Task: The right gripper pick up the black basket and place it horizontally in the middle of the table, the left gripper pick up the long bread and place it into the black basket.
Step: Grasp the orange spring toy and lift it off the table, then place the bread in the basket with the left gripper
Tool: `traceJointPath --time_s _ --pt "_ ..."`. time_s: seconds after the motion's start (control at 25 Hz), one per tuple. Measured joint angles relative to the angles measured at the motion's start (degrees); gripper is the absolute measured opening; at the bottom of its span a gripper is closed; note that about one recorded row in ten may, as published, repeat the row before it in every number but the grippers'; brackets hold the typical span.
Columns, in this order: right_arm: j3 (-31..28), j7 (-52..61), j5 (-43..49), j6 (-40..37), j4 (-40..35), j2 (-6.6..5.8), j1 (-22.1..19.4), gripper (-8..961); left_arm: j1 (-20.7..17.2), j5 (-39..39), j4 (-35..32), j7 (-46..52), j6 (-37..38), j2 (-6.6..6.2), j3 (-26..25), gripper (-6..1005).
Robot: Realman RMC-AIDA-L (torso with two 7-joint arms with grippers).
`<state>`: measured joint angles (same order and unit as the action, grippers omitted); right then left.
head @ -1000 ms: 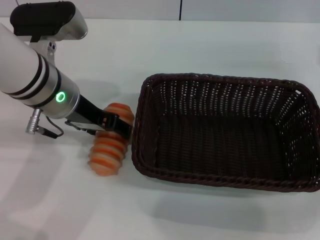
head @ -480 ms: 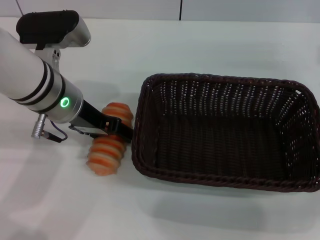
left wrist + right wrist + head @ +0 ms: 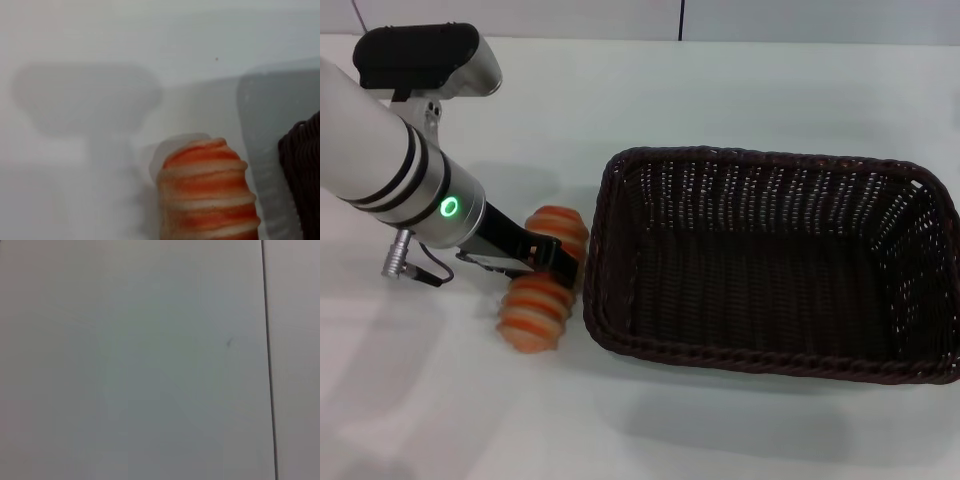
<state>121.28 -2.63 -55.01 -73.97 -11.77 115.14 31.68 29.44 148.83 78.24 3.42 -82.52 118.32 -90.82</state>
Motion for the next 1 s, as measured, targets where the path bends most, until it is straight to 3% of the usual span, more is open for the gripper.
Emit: traceJointPath --time_s 0.4,0.64,1.0 --pt "0.0 0.2 0.0 -0.4 0.0 0.13 -0.3 362 0.1 0.8 0.8 0.0 -0.5 -0.18 0.4 540" --pt "0.0 0.2 0.0 -0.5 -0.4 0.18 -0.5 361 -1.4 5.5 5.7 -0.5 -1.7 -0.4 -1.5 480" --pt "-1.0 -0.2 -0.3 0.1 -0.3 0.5 -0.4 361 -5.6 7.2 17.5 -12.6 -0.2 -0.28 -17.5 354"
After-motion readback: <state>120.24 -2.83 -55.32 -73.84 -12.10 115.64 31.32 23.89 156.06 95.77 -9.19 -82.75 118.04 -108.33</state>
